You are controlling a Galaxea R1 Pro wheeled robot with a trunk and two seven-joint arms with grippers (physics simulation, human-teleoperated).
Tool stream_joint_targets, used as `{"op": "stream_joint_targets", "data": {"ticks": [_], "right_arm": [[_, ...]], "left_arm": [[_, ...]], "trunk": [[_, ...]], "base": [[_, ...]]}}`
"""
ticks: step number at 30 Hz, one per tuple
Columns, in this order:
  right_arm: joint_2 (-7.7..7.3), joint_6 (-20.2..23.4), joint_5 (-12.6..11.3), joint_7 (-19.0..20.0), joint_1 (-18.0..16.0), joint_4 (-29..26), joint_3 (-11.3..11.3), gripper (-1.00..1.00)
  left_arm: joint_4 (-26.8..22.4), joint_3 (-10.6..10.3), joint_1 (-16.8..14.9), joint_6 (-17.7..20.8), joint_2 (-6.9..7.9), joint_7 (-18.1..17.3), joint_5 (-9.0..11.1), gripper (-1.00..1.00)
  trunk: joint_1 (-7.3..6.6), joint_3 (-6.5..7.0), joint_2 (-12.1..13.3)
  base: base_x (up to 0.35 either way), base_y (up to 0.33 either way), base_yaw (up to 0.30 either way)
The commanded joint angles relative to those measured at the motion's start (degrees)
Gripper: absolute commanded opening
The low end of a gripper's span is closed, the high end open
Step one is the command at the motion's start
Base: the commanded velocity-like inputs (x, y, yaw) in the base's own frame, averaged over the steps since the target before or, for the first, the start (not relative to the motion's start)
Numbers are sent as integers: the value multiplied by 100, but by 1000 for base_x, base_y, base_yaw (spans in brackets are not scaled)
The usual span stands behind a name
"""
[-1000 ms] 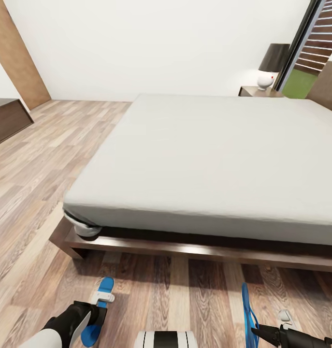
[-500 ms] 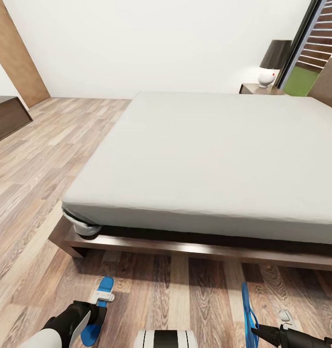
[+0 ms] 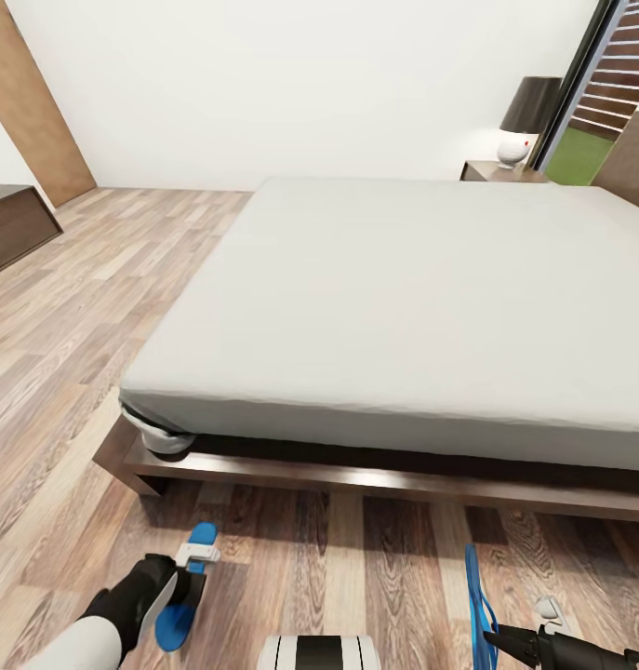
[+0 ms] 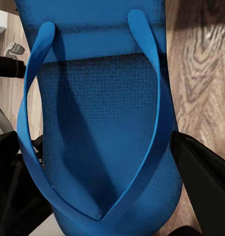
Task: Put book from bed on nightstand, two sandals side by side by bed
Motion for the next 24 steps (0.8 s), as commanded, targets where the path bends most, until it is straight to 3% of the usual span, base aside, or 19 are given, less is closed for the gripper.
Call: {"op": "stream_joint_targets", "data": {"ticks": [1,5,10,20,24], "right_arm": [[-2,-26,58,11,-2,-2,-50,-100],[-1,-25,58,11,-2,-1,-50,-100],[-1,-25,58,11,-2,-1,-50,-100],[-2,-25,58,11,-2,0,-50,-100],[-13,-9,48,22,-2,3,-53,-100]], "left_arm": [[-28,-24,-12,113,6,-39,-45,-100],[-105,-24,-61,391,14,-44,-46,-100],[-229,-24,-76,466,10,-42,-46,-100],[-233,-41,-77,454,0,-36,-47,-100],[-231,-48,-77,450,0,-39,-46,-100]], "trunk": [[-1,-4,-2],[-1,-4,-2],[-1,-4,-2],[25,-226,-15],[25,-226,-15]], "base": [[0,0,0],[0,0,0],[0,0,0],[0,0,0],[0,0,0]]}}
